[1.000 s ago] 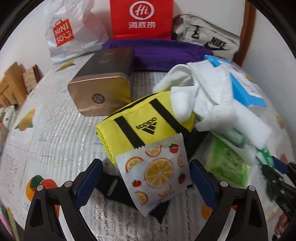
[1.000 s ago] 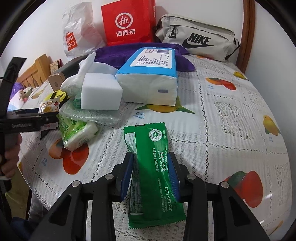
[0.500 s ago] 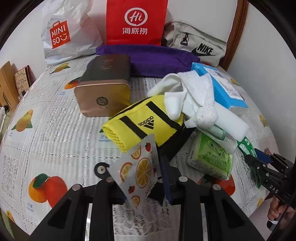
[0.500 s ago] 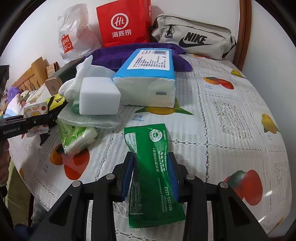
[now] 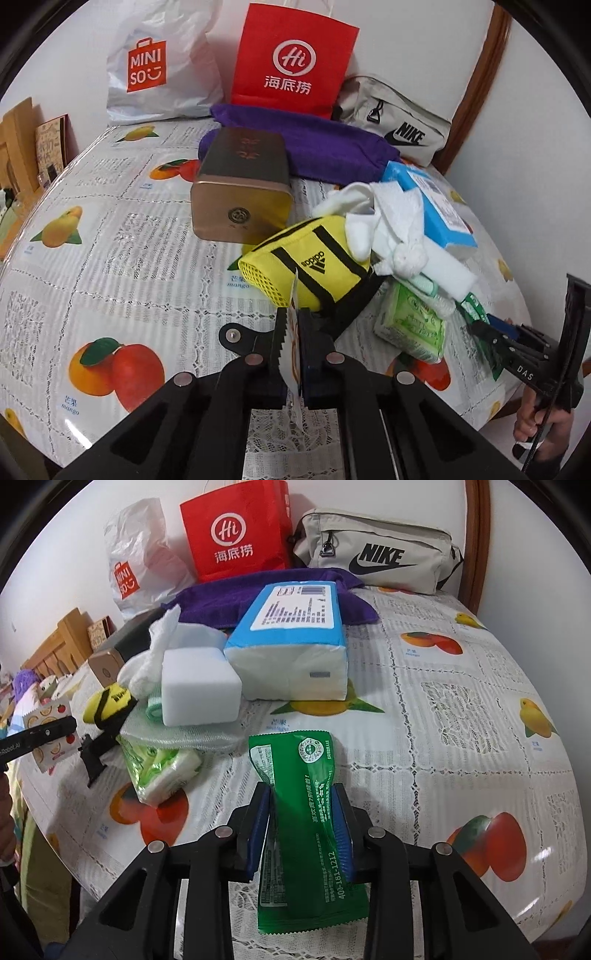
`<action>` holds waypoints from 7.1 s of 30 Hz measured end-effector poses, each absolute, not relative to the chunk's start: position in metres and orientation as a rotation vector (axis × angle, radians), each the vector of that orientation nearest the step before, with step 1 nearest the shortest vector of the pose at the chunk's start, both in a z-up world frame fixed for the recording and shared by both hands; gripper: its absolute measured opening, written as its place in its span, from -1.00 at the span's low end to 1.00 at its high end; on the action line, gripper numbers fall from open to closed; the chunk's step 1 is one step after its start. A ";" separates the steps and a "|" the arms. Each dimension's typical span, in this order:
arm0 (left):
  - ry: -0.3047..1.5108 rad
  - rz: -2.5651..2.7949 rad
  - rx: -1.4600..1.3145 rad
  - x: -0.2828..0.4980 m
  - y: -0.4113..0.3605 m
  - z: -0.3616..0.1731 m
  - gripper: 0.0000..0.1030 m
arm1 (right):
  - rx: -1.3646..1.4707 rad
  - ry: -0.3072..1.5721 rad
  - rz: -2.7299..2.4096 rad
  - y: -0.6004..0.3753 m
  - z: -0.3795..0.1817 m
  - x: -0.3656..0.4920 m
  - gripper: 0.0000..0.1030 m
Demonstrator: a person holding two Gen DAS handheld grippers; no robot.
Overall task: Organize soft objects
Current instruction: 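Carry the sachet and green packet over the purple towel with both tools, then open both tools to drop the sachet and green packet onto the towel, then reach to the white sponge and grasp it with the right tool, then grasp the yellow adidas pouch with the left tool while the right tool lifts the sponge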
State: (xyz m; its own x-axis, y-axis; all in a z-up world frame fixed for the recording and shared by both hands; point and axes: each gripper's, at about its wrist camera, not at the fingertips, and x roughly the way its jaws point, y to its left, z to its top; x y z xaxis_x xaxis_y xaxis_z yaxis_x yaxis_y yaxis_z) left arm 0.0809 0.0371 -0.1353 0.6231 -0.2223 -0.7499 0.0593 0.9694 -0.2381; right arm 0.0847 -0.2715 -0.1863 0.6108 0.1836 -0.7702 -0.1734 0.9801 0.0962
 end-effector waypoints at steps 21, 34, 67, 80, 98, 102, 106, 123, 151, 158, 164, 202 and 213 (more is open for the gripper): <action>0.824 -0.128 -0.166 0.121 0.046 -0.085 -0.90 | -0.039 0.756 0.254 -0.254 -0.102 0.125 -0.39; 0.824 -0.109 -0.135 0.191 0.045 -0.058 -0.90 | -0.019 0.723 0.277 -0.245 -0.072 0.215 -0.38; 0.937 -0.097 -0.189 0.376 0.044 -0.095 -0.89 | -0.005 0.855 0.350 -0.223 -0.122 0.401 -0.37; 1.008 -0.110 -0.203 0.421 0.039 -0.124 -0.90 | 0.009 0.924 0.333 -0.227 -0.142 0.417 -0.36; 1.034 -0.068 -0.183 0.427 0.048 -0.131 -0.17 | -0.017 0.973 0.335 -0.221 -0.152 0.423 0.27; 1.013 -0.058 -0.187 0.421 0.054 -0.122 -0.17 | -0.006 0.948 0.327 -0.224 -0.147 0.421 0.46; 0.999 -0.033 -0.177 0.410 0.058 -0.113 -0.09 | -0.022 0.922 0.293 -0.226 -0.139 0.415 0.46; 0.929 -0.030 -0.145 0.281 0.055 -0.061 -0.09 | -0.008 0.846 0.302 -0.224 -0.091 0.292 0.46; 0.964 -0.108 -0.184 0.131 0.051 -0.109 0.08 | 0.051 0.894 0.393 -0.216 -0.144 0.146 0.42; 1.002 -0.104 -0.189 0.125 0.053 -0.129 0.08 | 0.107 0.901 0.402 -0.216 -0.163 0.154 0.14; 1.018 -0.124 -0.186 0.123 0.049 -0.138 0.08 | 0.037 0.834 0.403 -0.207 -0.152 0.140 0.10; 1.024 -0.182 -0.080 0.164 0.014 -0.159 0.51 | 0.061 0.864 0.193 -0.289 -0.188 0.095 0.10; 1.028 -0.241 -0.032 0.154 0.003 -0.168 0.69 | 0.025 0.869 0.203 -0.278 -0.194 0.105 0.24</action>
State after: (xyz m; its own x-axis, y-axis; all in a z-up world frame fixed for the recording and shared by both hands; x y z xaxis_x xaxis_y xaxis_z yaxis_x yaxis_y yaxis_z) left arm 0.1538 0.0033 -0.1680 0.4921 -0.2138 -0.8439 0.1839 0.9730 -0.1393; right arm 0.1051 -0.2778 -0.1943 0.6274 0.1874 -0.7558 -0.1673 0.9804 0.1042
